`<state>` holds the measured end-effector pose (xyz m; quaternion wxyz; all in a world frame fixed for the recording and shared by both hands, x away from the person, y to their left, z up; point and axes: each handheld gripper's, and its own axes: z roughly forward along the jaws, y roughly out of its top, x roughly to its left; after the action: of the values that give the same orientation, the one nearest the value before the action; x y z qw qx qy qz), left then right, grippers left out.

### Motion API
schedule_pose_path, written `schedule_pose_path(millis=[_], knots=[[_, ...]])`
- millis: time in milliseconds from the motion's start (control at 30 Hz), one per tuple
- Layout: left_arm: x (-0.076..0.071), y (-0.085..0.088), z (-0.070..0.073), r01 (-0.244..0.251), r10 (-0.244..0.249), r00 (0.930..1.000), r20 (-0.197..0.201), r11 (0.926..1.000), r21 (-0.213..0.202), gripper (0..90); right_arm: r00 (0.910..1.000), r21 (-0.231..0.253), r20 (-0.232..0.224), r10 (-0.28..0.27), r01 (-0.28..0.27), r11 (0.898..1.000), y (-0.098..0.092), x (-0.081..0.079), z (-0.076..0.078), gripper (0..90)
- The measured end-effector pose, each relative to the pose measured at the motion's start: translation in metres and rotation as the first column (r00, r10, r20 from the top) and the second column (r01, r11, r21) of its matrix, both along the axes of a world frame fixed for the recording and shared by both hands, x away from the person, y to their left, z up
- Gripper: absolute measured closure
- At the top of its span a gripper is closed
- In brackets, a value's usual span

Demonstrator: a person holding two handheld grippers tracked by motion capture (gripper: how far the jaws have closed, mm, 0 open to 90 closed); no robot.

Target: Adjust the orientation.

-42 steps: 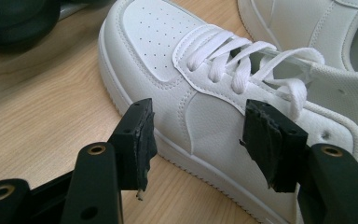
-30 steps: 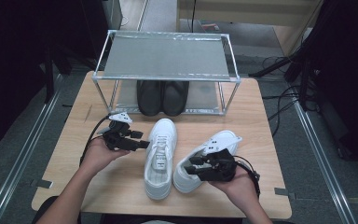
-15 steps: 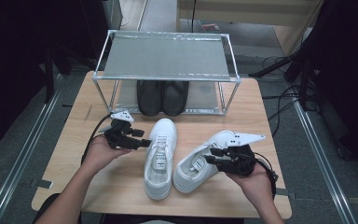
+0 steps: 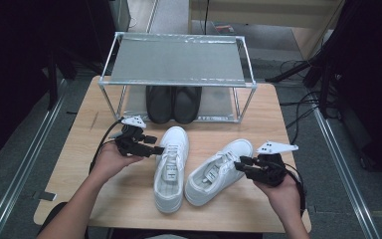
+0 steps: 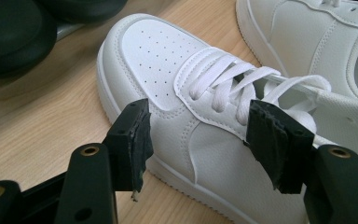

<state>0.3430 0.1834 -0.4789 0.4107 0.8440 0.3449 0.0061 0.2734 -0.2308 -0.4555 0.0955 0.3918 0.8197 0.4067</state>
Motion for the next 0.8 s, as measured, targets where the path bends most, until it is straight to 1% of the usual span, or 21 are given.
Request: schedule_pose_path(millis=[133, 267, 333, 400, 467, 567, 667, 800], knots=[[0.001, -0.002, 0.000, 0.009, -0.009, 1.0000, -0.002, 1.0000, 0.000, 40.3, 0.9994, -0.010, -0.016, -0.030, 0.029, 1.000, -0.010, 0.005, -0.008, 74.9], [0.001, -0.002, 0.000, 0.009, -0.009, 1.0000, 0.002, 1.0000, 0.003, 40.3, 0.9977, -0.029, -0.046, -0.049, 0.047, 0.998, -0.014, 0.011, -0.017, 84.2], [0.001, -0.002, 0.000, 0.009, -0.009, 1.0000, 0.002, 1.0000, 0.002, 40.2, 0.9955, -0.026, -0.071, -0.062, 0.061, 0.998, -0.016, 0.016, -0.020, 88.3], [0.001, -0.002, 0.000, 0.009, -0.009, 1.0000, 0.001, 1.0000, 0.001, 40.3, 0.9931, -0.027, -0.094, -0.070, 0.067, 0.997, -0.016, 0.020, -0.023, 89.4], [0.001, -0.002, 0.000, 0.008, -0.008, 1.0000, 0.000, 1.0000, 0.002, 40.3, 0.9909, -0.040, -0.113, -0.072, 0.068, 0.997, -0.015, 0.022, -0.027, 89.3], [0.000, -0.001, 0.001, 0.003, -0.003, 1.0000, -0.001, 1.0000, 0.006, 40.3, 0.9908, -0.046, -0.116, -0.070, 0.065, 0.997, -0.013, 0.024, -0.029, 89.3], [-0.002, 0.001, 0.001, -0.001, 0.001, 1.0000, 0.002, 1.0000, 0.009, 40.3, 0.9907, -0.038, -0.121, -0.061, 0.057, 0.998, -0.014, 0.025, -0.029, 88.9], [-0.005, 0.004, 0.001, -0.009, 0.009, 0.9999, 0.008, 1.0000, 0.001, 40.3, 0.9906, -0.035, -0.122, -0.061, 0.057, 0.998, -0.013, 0.028, -0.029, 88.5]])
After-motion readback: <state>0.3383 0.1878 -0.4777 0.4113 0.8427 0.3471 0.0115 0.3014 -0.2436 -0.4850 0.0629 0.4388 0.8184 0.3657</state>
